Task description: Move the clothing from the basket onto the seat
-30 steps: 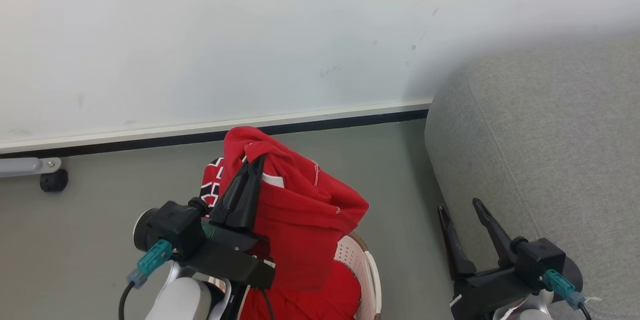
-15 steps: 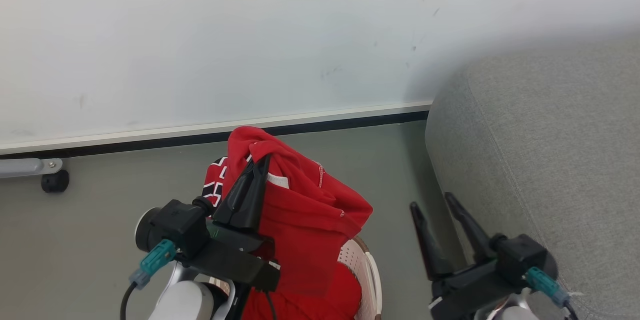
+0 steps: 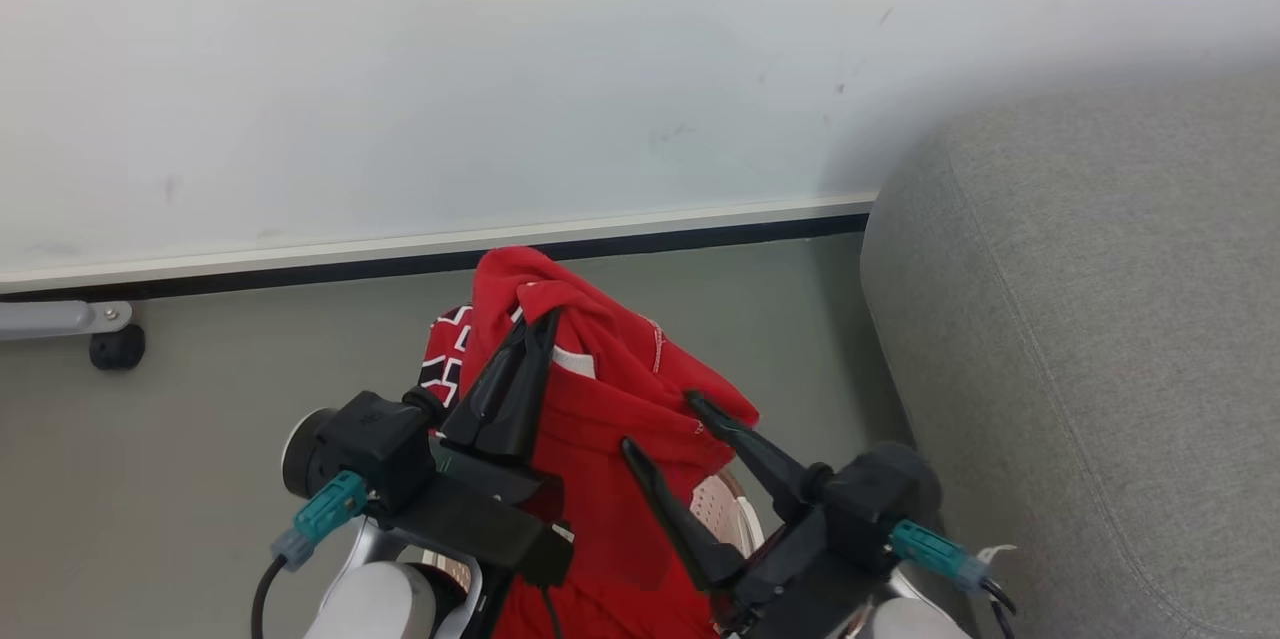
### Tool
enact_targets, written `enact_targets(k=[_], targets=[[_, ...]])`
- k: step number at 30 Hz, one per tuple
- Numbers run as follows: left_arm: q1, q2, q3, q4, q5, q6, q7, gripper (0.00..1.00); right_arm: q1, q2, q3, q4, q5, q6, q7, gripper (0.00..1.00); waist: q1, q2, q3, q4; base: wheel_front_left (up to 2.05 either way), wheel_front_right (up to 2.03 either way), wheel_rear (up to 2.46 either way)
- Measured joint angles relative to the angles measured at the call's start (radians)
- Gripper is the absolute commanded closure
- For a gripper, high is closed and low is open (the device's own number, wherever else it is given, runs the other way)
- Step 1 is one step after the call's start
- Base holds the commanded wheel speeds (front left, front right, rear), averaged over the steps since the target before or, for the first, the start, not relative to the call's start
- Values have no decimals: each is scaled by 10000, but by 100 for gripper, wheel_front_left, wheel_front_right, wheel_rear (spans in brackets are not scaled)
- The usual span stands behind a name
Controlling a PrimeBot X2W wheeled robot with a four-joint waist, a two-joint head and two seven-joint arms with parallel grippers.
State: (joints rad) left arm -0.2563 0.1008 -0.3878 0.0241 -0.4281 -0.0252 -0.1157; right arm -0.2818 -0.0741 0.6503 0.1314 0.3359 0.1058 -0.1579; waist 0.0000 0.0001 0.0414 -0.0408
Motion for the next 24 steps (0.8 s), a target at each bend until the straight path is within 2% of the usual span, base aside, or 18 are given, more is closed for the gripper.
enact_targets(k=[14, 15, 16, 17, 24], targets=[[-52, -63, -286, -174, 0, -2, 303, 100, -1670, 65, 1655, 1321, 621, 102, 433, 0, 1, 0, 169, 137, 0, 0, 0], [-61, -67, -322, -190, -2, -12, 318, 100, -1801, 65, 1852, 1354, 711, 102, 431, 18, 1, 0, 180, 151, 0, 0, 0], [-73, -77, -351, -207, -2, -12, 322, 100, -1933, 69, 2021, 1379, 844, 102, 431, 84, 1, 0, 189, 166, 0, 0, 0], [-84, -88, -368, -228, -4, -12, 353, 100, -2067, 77, 2161, 1429, 1001, 102, 430, 100, 0, 0, 198, 183, 0, 0, 0], [-120, -98, -387, -242, -27, -15, 395, 100, -2555, 73, 2581, 1799, 1613, -12, 322, 100, 0, 0, 244, 279, 0, 0, 0]])
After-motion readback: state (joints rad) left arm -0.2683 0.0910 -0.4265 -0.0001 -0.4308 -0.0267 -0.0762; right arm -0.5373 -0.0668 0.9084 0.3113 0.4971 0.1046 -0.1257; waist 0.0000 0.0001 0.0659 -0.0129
